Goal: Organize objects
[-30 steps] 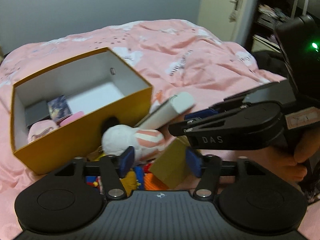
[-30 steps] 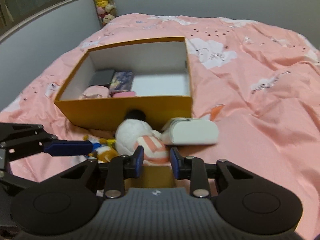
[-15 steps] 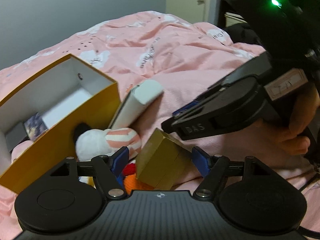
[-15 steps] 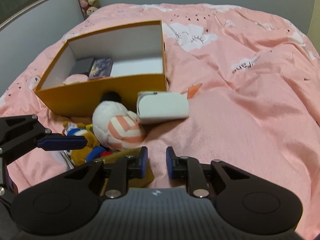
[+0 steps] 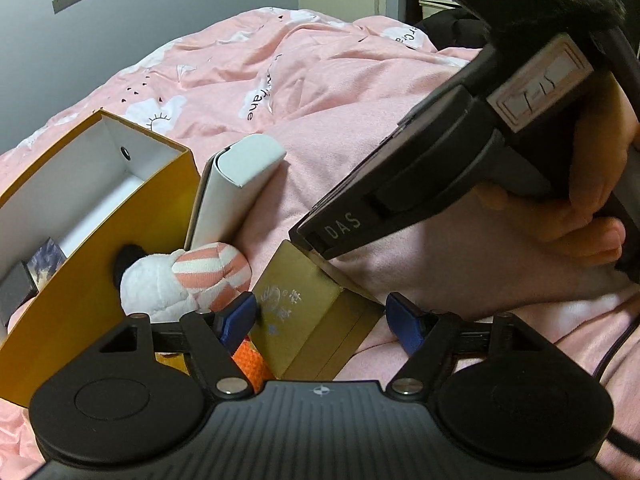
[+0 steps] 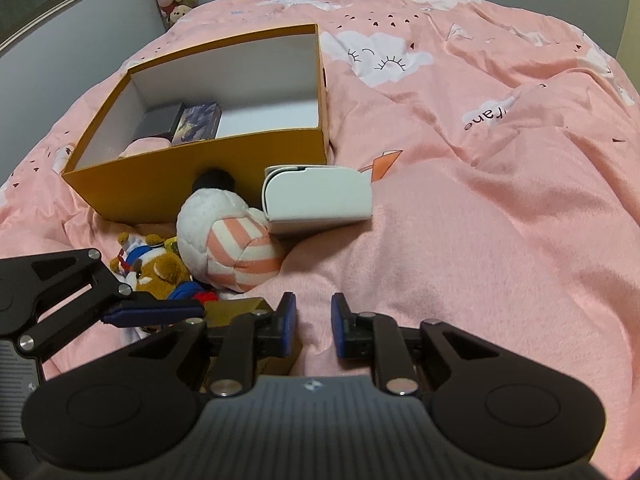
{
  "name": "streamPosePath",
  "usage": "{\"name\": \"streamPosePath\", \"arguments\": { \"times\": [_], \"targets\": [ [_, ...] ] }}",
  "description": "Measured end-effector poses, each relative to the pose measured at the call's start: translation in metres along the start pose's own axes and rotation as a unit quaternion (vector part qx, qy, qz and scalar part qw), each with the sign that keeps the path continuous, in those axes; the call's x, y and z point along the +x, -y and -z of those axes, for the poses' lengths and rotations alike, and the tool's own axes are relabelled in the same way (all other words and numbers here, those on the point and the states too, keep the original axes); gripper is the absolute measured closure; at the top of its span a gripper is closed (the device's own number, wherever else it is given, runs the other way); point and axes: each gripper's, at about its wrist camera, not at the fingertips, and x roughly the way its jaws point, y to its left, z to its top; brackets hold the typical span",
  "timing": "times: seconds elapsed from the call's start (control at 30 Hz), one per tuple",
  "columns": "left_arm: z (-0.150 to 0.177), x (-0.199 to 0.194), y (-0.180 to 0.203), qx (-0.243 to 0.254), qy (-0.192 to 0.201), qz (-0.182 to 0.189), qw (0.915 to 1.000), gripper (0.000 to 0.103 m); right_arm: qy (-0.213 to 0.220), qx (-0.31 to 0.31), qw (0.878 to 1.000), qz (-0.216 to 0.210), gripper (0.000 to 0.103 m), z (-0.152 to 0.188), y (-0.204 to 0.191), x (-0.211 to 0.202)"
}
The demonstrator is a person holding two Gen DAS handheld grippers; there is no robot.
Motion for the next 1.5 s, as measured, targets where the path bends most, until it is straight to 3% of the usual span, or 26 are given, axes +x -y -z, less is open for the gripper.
{"name": "streamPosePath", "arguments": {
  "times": [0.2, 0.4, 0.57, 0.7, 0.83, 1.0, 1.17, 1.3, 1.5],
  "targets": [
    [0.004, -0.001, 0.006, 0.016, 0.007, -0.005, 0.9998, 0.015, -0.007, 0.007, 1.0, -0.006, 0.083, 0.004, 0.002, 0.001],
    [0.008, 0.005, 0.028, 0.085, -0.001, -0.041, 0.9956, 0.011, -0.008, 0.026, 0.999, -0.023, 0.085, 0.004, 0.005, 0.001],
    [0.009, 0.004, 0.027, 0.078, -0.005, -0.043, 0.996, 0.009, -0.011, 0.043, 0.998, -0.038, 0.089, 0.004, 0.005, 0.003],
    [0.008, 0.001, 0.014, 0.034, -0.004, -0.031, 0.9989, 0.011, -0.011, 0.043, 0.998, -0.042, 0.089, 0.003, 0.003, 0.003],
    [0.007, -0.007, 0.015, 0.026, -0.009, -0.032, 0.9991, 0.016, -0.009, 0.041, 0.998, -0.047, 0.09, 0.003, 0.002, 0.0],
    [0.005, -0.019, -0.016, -0.074, -0.001, 0.025, 0.9969, 0.016, -0.014, 0.019, 0.999, -0.038, 0.09, 0.003, -0.003, 0.0],
    [0.004, -0.025, -0.048, -0.172, -0.008, 0.061, 0.9832, 0.015, -0.024, 0.023, 0.998, -0.05, 0.092, 0.004, 0.002, 0.0],
    [0.009, -0.014, -0.067, -0.251, -0.047, 0.08, 0.9634, 0.014, -0.026, 0.008, 0.998, -0.051, 0.092, 0.004, -0.002, -0.003],
    [0.013, 0.002, -0.073, -0.283, -0.083, 0.102, 0.9503, 0.016, -0.036, 0.004, 0.997, -0.063, 0.093, 0.004, -0.002, -0.005]
  ]
}}
